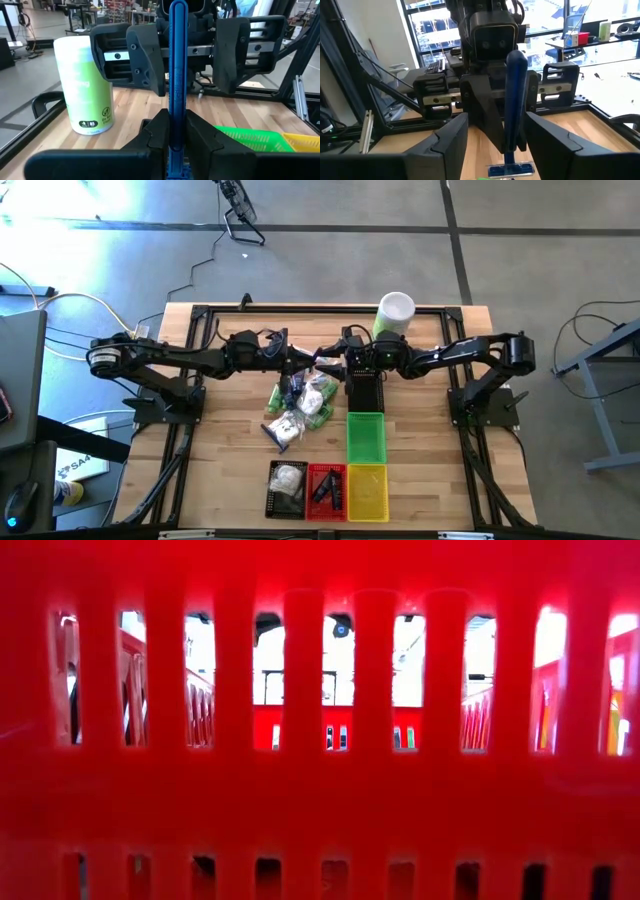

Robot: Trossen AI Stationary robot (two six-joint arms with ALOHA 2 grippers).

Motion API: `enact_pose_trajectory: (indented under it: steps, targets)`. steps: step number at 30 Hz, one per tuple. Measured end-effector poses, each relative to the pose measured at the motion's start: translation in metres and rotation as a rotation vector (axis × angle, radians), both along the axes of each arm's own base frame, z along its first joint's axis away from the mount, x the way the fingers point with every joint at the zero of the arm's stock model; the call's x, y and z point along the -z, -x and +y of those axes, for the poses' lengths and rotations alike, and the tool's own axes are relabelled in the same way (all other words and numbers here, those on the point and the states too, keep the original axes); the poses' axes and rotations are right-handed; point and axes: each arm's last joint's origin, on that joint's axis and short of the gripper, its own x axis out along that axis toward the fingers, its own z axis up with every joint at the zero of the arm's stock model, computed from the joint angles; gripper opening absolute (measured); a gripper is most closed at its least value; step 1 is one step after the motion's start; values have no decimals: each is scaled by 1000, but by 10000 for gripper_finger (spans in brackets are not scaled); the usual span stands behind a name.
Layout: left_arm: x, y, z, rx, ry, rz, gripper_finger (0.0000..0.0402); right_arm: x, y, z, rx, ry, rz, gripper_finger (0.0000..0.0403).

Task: Pick & Place Travel size toiletries
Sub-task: Put the blue razor into the top black bin

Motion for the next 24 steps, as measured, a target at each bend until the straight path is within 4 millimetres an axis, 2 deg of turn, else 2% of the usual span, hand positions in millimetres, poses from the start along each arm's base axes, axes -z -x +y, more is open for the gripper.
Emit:
enact_pose_trajectory:
  steps: [14, 24]
  targets:
    - [0, 0, 0, 0, -1, -1, 40, -2, -1, 0, 73, 10, -25, 184]
    - [0, 0, 0, 0, -1, -1, 40, 10, -8, 0, 70, 5, -47, 184]
